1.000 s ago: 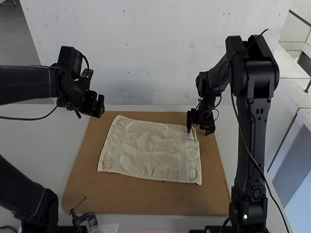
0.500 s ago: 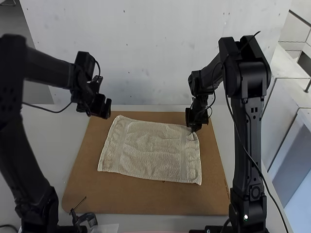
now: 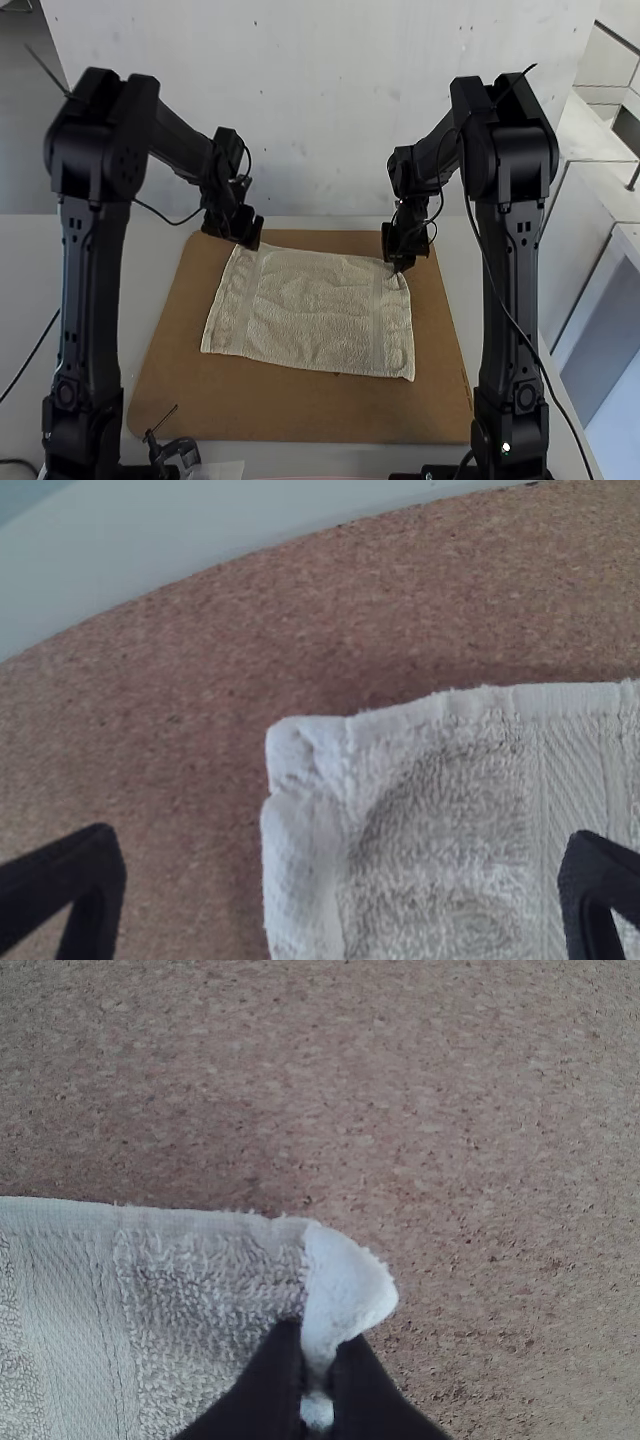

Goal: Fold the towel.

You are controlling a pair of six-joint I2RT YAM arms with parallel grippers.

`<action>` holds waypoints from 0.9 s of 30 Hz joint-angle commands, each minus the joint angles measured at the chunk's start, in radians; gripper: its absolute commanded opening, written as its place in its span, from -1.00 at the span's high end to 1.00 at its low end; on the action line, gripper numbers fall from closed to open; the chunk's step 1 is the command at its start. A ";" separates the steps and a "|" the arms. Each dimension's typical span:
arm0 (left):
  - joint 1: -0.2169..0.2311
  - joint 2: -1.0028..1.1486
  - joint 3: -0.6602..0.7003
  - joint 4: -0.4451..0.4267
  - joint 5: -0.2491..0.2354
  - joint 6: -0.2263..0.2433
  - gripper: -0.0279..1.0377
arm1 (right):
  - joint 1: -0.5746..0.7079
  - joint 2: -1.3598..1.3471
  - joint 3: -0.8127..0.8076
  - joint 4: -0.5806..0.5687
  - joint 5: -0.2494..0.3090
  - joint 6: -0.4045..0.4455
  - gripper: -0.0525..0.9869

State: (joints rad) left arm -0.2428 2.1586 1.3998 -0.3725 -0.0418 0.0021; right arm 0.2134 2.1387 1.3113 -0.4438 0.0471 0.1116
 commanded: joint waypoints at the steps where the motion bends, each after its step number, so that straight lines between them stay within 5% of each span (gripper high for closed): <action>1: 0.005 0.067 0.084 -0.019 -0.024 -0.011 -0.82 | -0.012 0.004 -0.067 -0.035 0.013 -0.010 0.87; 3: 0.008 0.103 0.111 -0.040 -0.023 -0.016 -0.76 | -0.009 -0.003 -0.072 -0.033 0.013 -0.010 0.87; 6: 0.016 0.159 0.169 -0.128 0.008 -0.044 -0.38 | -0.002 -0.022 -0.081 -0.032 0.014 -0.010 0.87; 10: 0.033 0.199 0.220 -0.238 0.106 -0.077 0.94 | 0.001 -0.057 -0.096 -0.024 0.011 -0.012 0.87; 14: 0.050 0.190 0.229 -0.313 0.195 -0.103 0.91 | -0.006 -0.074 -0.099 -0.027 0.008 -0.012 0.87; 27: 0.076 -0.049 0.173 -0.338 0.201 -0.198 0.91 | 0.000 -0.140 0.017 0.119 0.092 0.106 0.87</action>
State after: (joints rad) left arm -0.1764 2.2215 1.5742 -0.7139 0.1577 -0.1497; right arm 0.2138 2.0827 1.2575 -0.3389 0.0837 0.1684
